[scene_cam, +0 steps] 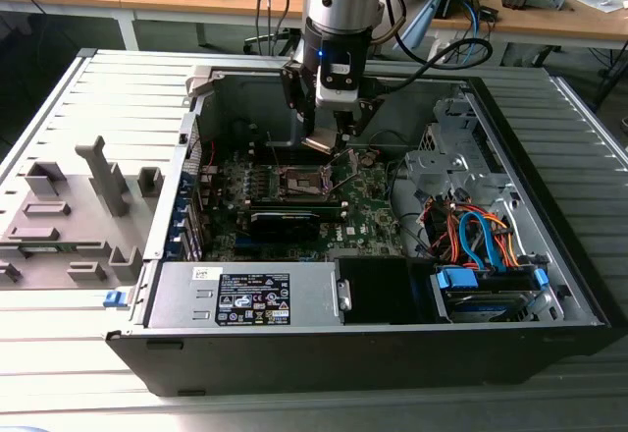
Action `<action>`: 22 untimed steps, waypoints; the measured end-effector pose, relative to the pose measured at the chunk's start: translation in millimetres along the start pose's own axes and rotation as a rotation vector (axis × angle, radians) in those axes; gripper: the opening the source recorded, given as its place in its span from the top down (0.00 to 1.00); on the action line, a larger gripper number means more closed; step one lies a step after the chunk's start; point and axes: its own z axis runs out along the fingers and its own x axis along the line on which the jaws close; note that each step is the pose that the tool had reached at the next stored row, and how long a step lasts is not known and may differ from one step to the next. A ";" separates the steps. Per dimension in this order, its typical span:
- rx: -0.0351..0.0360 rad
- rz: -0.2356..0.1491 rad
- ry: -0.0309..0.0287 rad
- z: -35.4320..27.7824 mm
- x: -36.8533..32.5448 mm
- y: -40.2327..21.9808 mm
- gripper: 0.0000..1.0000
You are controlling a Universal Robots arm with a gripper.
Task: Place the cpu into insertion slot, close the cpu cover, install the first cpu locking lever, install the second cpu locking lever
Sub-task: 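Place the cpu into insertion slot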
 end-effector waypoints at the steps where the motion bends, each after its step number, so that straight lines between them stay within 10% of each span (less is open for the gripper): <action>1: 0.0000 0.002 0.0000 0.0 0.0 0.0 0.45; 22: -0.0009 0.055 0.0001 0.1 0.0 0.0 0.45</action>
